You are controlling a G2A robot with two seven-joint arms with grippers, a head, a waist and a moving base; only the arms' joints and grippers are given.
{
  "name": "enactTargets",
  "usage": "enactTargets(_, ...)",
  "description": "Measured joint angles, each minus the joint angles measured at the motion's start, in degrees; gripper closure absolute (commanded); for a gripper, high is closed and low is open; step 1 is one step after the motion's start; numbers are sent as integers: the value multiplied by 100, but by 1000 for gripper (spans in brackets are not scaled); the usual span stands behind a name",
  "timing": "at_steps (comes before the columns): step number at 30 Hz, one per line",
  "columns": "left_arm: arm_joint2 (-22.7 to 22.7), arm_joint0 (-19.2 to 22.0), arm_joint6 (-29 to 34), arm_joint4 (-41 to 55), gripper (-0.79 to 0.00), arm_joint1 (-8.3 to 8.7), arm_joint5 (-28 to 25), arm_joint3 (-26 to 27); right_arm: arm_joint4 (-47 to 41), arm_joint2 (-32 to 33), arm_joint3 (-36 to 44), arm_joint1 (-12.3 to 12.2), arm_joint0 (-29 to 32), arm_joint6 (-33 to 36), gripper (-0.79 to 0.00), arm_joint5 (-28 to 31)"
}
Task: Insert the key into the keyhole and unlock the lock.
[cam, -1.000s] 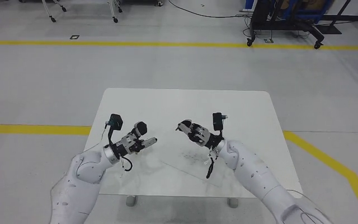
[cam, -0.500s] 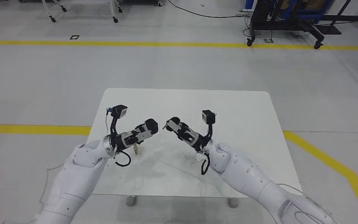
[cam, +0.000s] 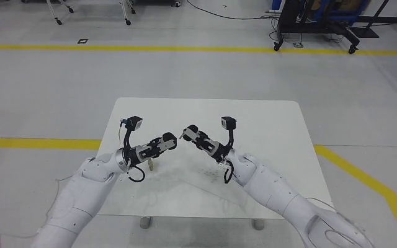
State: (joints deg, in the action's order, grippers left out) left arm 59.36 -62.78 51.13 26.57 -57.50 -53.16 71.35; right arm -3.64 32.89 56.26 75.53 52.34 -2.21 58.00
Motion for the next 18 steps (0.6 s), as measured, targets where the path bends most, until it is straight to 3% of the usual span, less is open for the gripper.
enactTargets(4, -142, 154, 86, 148, -348, -16, 85, -210, -205, 127, 3, 48, 55, 370, 0, 0)
enactTargets(12, -297, 359, 191, 404, -237, -62, 198, -507, -1414, 457, -381, 234, 68, 1832, 0, 0)
enactTargets(18, -360, 457, -16, 33, -243, -120, 333, -616, -1912, 803, -686, 420, 78, 2875, 0, 0)
